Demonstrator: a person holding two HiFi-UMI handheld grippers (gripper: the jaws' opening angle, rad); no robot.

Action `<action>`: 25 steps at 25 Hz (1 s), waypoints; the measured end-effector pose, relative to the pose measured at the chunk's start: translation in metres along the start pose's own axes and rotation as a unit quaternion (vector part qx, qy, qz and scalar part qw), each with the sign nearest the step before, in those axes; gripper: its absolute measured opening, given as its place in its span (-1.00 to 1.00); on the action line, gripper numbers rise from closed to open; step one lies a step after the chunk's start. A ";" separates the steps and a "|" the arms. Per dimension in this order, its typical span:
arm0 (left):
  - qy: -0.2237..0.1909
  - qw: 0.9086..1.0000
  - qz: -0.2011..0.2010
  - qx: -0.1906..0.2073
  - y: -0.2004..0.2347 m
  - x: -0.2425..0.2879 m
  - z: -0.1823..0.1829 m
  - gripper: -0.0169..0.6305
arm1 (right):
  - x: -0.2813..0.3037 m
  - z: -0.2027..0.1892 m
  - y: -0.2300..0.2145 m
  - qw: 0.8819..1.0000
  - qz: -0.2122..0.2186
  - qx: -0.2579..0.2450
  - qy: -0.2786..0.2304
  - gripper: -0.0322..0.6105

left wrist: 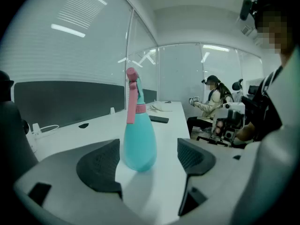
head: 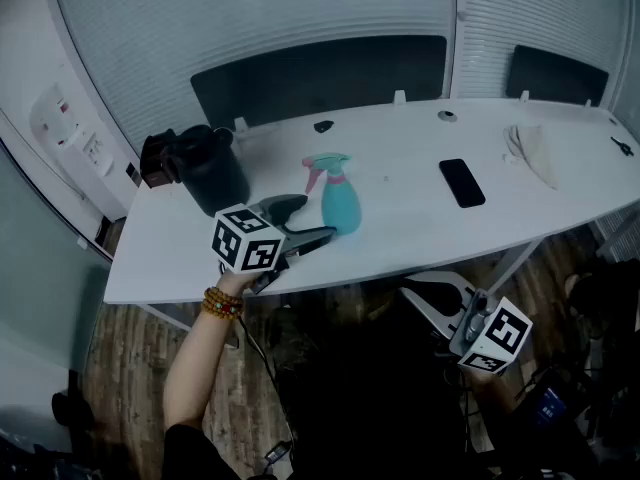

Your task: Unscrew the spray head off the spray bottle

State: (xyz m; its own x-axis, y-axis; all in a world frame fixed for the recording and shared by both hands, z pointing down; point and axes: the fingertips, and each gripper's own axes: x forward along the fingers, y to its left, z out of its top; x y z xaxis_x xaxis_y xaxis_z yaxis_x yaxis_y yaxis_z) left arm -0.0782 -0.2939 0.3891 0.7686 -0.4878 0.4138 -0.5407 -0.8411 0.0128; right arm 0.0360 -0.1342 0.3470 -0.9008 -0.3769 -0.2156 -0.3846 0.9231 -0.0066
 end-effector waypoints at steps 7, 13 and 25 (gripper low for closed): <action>0.012 1.000 0.002 -0.015 0.023 0.024 0.010 0.22 | -0.003 -0.002 -0.009 1.000 -0.004 0.003 0.000 -0.89; 0.045 0.999 -0.006 0.010 0.021 0.047 0.003 0.31 | -0.003 -0.004 -0.014 1.000 -0.003 0.006 0.005 -0.89; 0.005 1.000 0.006 0.014 0.028 0.049 0.017 0.02 | 0.003 0.008 -0.035 0.999 -0.003 -0.031 0.028 -0.89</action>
State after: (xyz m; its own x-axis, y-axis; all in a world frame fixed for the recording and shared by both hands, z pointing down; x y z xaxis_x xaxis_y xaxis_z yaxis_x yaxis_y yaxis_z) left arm -0.0501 -0.3455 0.3938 0.7586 -0.4957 0.4229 -0.5397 -0.8417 -0.0184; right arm 0.0479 -0.1668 0.3387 -0.9078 -0.3876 -0.1601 -0.4000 0.9150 0.0527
